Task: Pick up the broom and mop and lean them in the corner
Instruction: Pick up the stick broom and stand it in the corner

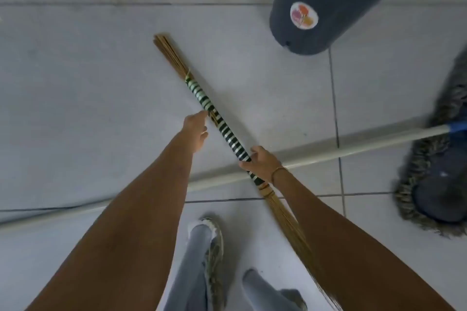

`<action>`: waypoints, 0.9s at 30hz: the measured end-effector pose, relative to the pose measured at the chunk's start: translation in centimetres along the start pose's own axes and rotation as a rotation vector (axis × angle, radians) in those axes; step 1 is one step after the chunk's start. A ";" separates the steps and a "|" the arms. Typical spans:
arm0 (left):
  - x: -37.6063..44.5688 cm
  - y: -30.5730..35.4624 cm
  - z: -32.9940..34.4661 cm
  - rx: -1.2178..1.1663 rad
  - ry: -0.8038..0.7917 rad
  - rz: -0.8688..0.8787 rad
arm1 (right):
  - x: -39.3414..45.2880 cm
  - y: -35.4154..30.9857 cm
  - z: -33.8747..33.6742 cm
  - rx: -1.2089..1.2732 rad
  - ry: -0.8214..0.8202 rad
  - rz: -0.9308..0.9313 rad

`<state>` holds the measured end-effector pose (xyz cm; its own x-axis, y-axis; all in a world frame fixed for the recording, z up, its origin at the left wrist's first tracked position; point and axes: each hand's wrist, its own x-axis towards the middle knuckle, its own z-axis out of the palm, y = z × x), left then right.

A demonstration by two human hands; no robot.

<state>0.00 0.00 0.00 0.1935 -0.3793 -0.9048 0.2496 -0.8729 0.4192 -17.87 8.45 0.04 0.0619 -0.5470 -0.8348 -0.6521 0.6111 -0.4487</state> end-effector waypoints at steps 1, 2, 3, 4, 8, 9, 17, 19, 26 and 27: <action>0.7 -0.5 0.8 0.002 -0.026 0.001 | 0.9 0.4 0.8 -0.044 -0.001 -0.023; 1.6 -0.5 1.2 0.013 -0.058 0.015 | 1.2 0.4 1.2 -0.073 0.017 -0.049; 1.5 -0.6 1.7 0.018 -0.083 0.026 | 1.6 0.8 1.7 -0.062 0.048 -0.072; 1.0 -0.3 2.1 0.011 -0.108 0.037 | 1.0 0.7 1.6 -0.011 0.066 -0.075; -6.3 3.3 2.3 0.005 -0.131 0.195 | -4.2 -1.0 -1.3 0.136 0.057 -0.112; -8.9 4.5 2.5 -0.055 -0.163 0.243 | -5.5 -1.4 -2.2 0.165 0.058 -0.103; -40.2 18.7 9.6 -0.091 -0.425 0.523 | -28.3 -13.9 -16.6 0.447 0.179 -0.108; -48.5 22.2 12.4 -0.037 -0.504 0.597 | -34.4 -16.8 -21.5 0.545 0.230 -0.165; -72.5 27.4 23.0 0.193 -0.772 0.830 | -52.3 -18.4 -35.1 0.772 0.451 -0.353; -75.3 26.6 24.9 0.223 -0.813 0.857 | -54.3 -17.1 -36.8 0.807 0.488 -0.365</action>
<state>-31.57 -2.34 77.43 -0.4590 -0.8750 -0.1538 0.1475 -0.2457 0.9581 -37.90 6.65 64.80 -0.2780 -0.8418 -0.4627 0.0621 0.4649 -0.8832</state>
